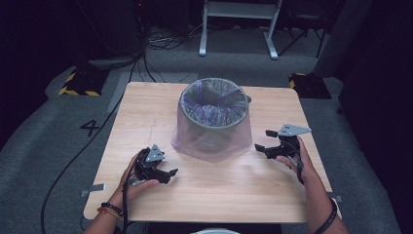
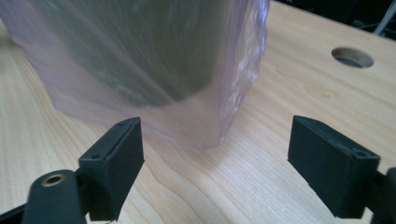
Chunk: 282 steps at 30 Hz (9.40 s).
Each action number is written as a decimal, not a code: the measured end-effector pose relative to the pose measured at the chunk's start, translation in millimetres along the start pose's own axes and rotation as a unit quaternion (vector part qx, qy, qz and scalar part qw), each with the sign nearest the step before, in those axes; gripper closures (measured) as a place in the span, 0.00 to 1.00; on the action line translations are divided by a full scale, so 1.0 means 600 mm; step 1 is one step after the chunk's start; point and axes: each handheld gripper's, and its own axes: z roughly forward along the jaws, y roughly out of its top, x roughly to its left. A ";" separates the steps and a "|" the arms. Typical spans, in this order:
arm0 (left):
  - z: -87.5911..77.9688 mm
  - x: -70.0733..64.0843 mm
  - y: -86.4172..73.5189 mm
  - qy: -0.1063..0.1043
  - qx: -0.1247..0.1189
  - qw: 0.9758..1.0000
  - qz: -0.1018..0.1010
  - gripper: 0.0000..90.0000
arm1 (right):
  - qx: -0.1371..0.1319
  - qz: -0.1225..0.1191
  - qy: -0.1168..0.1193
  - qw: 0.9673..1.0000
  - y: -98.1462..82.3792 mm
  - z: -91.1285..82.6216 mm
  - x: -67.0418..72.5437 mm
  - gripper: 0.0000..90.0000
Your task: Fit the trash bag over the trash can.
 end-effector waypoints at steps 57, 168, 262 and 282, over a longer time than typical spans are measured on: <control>0.013 -0.007 -0.012 -0.004 0.020 1.000 -0.004 0.16 | -0.028 -0.082 -0.003 0.996 0.305 0.043 0.048 0.21; 0.014 -0.007 -0.011 -0.006 0.020 1.000 -0.003 0.16 | 0.046 -0.127 0.008 0.991 0.301 0.003 0.073 0.20; 0.015 -0.006 -0.011 -0.007 0.020 1.000 -0.001 0.16 | 0.219 -0.124 -0.040 0.967 0.005 -0.004 0.065 0.20; 0.015 -0.006 -0.011 -0.007 0.020 1.000 -0.001 0.16 | 0.209 -0.084 -0.036 0.974 -0.057 -0.020 0.065 0.20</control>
